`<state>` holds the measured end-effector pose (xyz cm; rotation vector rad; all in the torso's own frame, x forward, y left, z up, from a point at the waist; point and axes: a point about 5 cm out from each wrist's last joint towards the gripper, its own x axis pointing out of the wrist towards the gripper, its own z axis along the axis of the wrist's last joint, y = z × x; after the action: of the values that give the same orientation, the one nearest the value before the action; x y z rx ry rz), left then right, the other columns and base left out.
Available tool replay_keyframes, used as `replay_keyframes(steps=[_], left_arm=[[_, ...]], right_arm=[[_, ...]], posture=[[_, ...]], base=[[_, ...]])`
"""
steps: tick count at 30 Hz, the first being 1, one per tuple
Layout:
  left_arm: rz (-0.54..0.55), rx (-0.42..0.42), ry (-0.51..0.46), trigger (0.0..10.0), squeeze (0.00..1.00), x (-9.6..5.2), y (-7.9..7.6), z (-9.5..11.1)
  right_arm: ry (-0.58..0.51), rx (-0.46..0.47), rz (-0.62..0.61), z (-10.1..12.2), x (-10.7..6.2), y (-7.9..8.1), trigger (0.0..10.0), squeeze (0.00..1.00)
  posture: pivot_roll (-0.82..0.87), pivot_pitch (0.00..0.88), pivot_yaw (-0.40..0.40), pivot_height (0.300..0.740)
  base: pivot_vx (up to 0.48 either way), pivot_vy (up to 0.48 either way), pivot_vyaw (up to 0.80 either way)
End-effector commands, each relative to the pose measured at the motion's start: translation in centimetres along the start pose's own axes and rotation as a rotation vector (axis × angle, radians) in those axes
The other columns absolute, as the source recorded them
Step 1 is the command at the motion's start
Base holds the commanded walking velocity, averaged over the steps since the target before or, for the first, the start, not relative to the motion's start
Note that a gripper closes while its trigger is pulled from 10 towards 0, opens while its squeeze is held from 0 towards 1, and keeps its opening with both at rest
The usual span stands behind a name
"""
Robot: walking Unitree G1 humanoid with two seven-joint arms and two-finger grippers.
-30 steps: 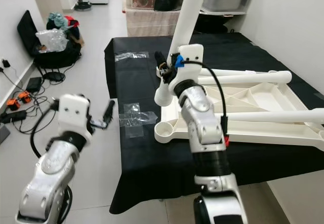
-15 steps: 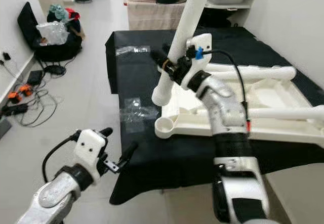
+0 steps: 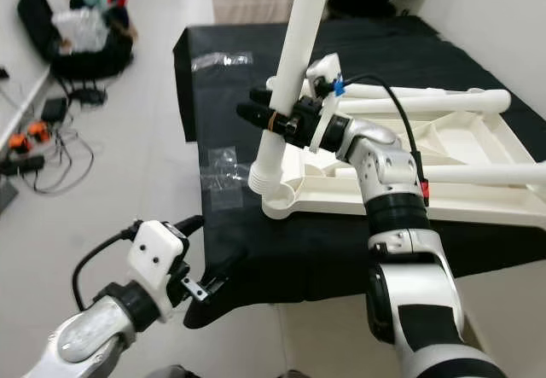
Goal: Building children table
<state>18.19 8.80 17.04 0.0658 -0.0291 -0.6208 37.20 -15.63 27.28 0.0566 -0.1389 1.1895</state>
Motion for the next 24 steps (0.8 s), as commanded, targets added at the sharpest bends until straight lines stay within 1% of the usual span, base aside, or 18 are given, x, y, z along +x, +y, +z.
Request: replay_keyframes(steps=[1, 3, 5, 6, 7, 9, 11, 14, 19, 21, 23, 24], left_arm=[[-0.016, -0.003, 0.012, 10.0, 0.00, -0.3, -0.3, 0.2], [-0.016, -0.003, 0.012, 10.0, 0.00, -0.3, -0.3, 0.2], [-0.015, -0.008, 0.015, 10.0, 0.00, -0.4, -0.4, 0.4], [-0.015, -0.008, 0.015, 10.0, 0.00, -0.4, -0.4, 0.4], [-0.016, -0.010, 0.018, 10.0, 0.00, -0.5, -0.4, 0.3], [-0.018, -0.010, 0.023, 10.0, 0.00, -0.5, -0.4, 0.3], [-0.019, -0.007, 0.024, 10.0, 0.00, -0.5, -0.4, 0.3], [-0.016, -0.002, 0.027, 10.0, 0.00, -0.5, -0.3, 0.5], [-0.014, 0.000, 0.031, 10.0, 0.00, -0.5, -0.2, 0.5], [-0.009, 0.004, 0.031, 10.0, 0.00, -0.4, 0.0, 0.5], [-0.009, 0.004, 0.031, 10.0, 0.00, -0.4, 0.0, 0.5], [-0.009, 0.007, 0.031, 10.0, 0.00, -0.3, 0.1, 0.5]], right_arm=[[-0.019, -0.024, 0.093, 1.0, 0.0, 0.2, 10.0, 0.00], [-0.019, -0.024, 0.093, 1.0, 0.0, 0.2, 10.0, 0.00], [-0.014, -0.023, 0.159, 1.2, -0.2, 0.4, 10.0, 0.00], [-0.014, -0.023, 0.159, 1.2, -0.2, 0.4, 10.0, 0.00], [-0.016, -0.022, 0.185, 1.3, -0.3, 0.5, 10.0, 0.00], [0.013, -0.052, 0.201, 1.1, -0.6, 0.5, 10.0, 0.00], [0.033, -0.066, 0.188, 0.9, -0.8, 0.3, 10.0, 0.00], [0.081, -0.105, 0.149, 0.5, -1.8, -0.4, 10.0, 0.00], [0.086, -0.118, 0.132, 0.5, -2.5, -0.7, 10.0, 0.00], [0.090, -0.131, 0.120, 0.7, -3.4, -0.8, 10.0, 0.00], [0.090, -0.131, 0.120, 0.7, -3.4, -0.8, 10.0, 0.00], [0.092, -0.134, 0.121, 0.8, -3.8, -0.9, 10.0, 0.00]], posture=[[0.14, 0.225, -0.038, 0.740], [0.14, 0.225, -0.038, 0.740], [0.14, 0.231, -0.034, 0.740], [0.14, 0.231, -0.034, 0.740], [0.14, 0.229, -0.032, 0.740], [0.14, 0.226, -0.034, 0.740], [0.14, 0.226, -0.034, 0.740], [0.14, 0.217, -0.032, 0.740], [0.14, 0.211, -0.031, 0.740], [0.14, 0.202, -0.027, 0.740], [0.14, 0.202, -0.027, 0.740], [0.14, 0.198, -0.020, 0.740]], base=[[0.000, 0.000, 0.00], [0.000, 0.000, 0.00], [0.000, 0.000, 0.00], [0.000, 0.000, 0.00], [0.000, 0.000, 0.00], [0.000, 0.000, 0.00], [0.000, 0.000, 0.00], [0.000, 0.000, 0.00], [0.000, 0.000, 0.00], [0.000, 0.000, 0.00], [0.000, 0.000, 0.00], [0.000, 0.000, 0.00]])
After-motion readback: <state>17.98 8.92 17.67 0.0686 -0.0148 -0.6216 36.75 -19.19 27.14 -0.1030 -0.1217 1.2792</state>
